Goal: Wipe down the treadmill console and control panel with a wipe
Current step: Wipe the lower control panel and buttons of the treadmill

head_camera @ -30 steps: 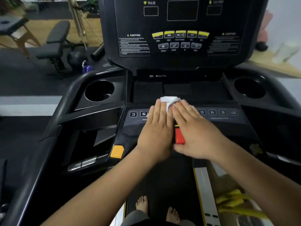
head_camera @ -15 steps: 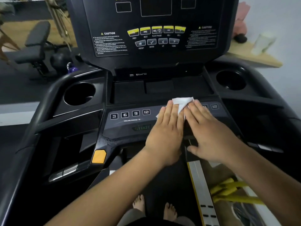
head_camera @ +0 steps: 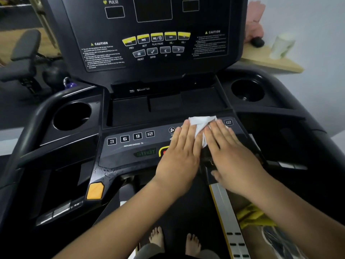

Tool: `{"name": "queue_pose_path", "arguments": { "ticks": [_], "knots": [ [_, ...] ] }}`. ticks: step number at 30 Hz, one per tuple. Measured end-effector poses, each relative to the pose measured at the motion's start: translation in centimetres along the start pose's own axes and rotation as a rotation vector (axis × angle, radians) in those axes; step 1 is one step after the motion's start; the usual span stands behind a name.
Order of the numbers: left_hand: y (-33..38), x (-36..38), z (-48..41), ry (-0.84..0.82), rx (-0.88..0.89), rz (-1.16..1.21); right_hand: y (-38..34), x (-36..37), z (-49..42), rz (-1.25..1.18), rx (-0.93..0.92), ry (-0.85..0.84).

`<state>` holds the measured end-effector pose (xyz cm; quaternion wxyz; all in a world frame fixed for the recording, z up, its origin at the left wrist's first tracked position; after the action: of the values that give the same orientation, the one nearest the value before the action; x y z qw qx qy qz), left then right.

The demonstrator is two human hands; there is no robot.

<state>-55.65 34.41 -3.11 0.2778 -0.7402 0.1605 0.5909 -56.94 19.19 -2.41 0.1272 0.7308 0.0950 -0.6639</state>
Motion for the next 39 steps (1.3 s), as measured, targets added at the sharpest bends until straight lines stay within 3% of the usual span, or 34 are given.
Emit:
{"name": "queue_pose_path", "arguments": {
  "ticks": [4, 9, 20, 25, 29, 32, 39],
  "knots": [
    [-0.1, -0.3, -0.2, -0.029, 0.03, 0.013, 0.1, 1.3, 3.2, -0.012, -0.013, 0.007],
    [-0.1, -0.6, -0.9, -0.088, 0.058, -0.02, 1.2, -0.2, 0.4, -0.028, -0.013, 0.022],
    [4.5, -0.1, -2.6, -0.043, 0.05, -0.034, 3.4, -0.4, 2.5, 0.104, 0.029, -0.004],
    [4.0, 0.0, -5.9, -0.046, -0.043, -0.026, 4.5, -1.1, -0.7, -0.055, 0.095, -0.01],
    [5.8, -0.3, -0.9, -0.072, 0.039, 0.016, 3.5, -0.2, 5.0, -0.037, 0.034, -0.057],
    [6.5, -0.3, 0.0, -0.076, 0.073, 0.023, 3.4, 0.5, 8.8, -0.069, 0.098, -0.083],
    [6.0, 0.1, -7.6, -0.056, 0.018, -0.004, 5.5, -0.2, 1.7, -0.128, 0.19, -0.064]
  ]
}}
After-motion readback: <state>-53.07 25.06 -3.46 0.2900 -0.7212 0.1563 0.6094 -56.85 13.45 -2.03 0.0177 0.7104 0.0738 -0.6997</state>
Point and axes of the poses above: each hand's wrist, its own z-axis away from the middle knuckle, its own x-axis out of the palm, y = z × x, the point moved 1 cm from there along -z, towards the middle knuckle, and after that the axes turned 10 degrees about y, right-handed, at the moved point
